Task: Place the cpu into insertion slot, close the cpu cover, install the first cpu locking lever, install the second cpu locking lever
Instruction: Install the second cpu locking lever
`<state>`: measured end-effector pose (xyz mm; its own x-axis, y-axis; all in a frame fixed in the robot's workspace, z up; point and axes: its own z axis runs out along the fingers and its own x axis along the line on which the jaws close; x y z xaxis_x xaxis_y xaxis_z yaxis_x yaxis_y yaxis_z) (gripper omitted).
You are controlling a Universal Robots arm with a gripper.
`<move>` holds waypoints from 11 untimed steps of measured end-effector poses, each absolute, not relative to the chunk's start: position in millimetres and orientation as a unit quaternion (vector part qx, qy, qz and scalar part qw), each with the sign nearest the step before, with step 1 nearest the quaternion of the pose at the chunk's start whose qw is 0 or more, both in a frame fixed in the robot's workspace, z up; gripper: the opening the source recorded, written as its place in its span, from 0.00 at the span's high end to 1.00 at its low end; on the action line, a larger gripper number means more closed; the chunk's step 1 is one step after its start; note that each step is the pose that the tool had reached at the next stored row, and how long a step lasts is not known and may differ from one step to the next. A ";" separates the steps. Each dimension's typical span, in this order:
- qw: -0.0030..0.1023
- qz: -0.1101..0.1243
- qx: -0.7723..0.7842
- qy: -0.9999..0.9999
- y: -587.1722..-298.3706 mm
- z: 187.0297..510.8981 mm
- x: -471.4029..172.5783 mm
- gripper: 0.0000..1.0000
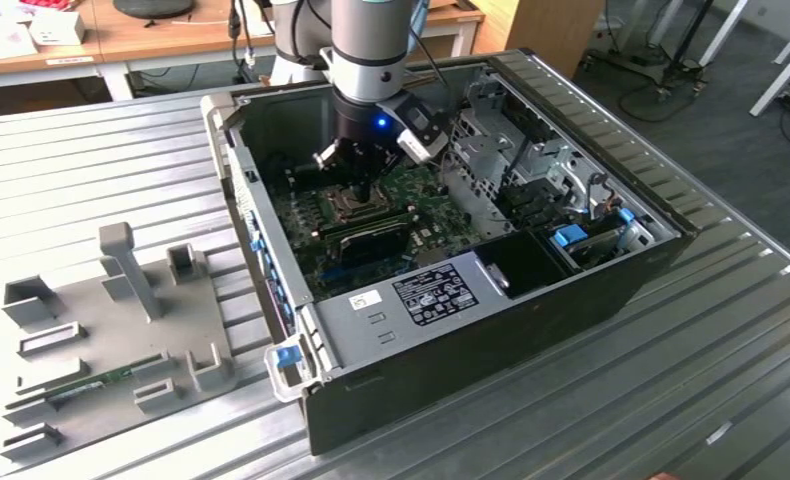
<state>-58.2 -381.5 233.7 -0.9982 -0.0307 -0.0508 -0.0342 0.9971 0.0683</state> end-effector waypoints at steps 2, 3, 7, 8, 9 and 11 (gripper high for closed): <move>0.025 0.035 -0.016 0.999 -381.5 233.6 -58.2 0.90; 0.025 0.035 -0.016 0.999 -381.5 233.6 -58.2 0.90; 0.025 0.035 -0.016 0.999 -381.5 233.4 -58.2 0.90; 0.025 0.035 -0.016 0.999 -381.4 232.9 -58.6 0.90; 0.025 0.035 -0.016 0.999 -381.4 232.1 -59.3 0.90; 0.026 0.035 -0.016 0.999 -381.5 229.9 -61.2 0.90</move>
<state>-61.2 -381.5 229.9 -0.9982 -0.0307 -0.0522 -0.0342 0.9971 0.0684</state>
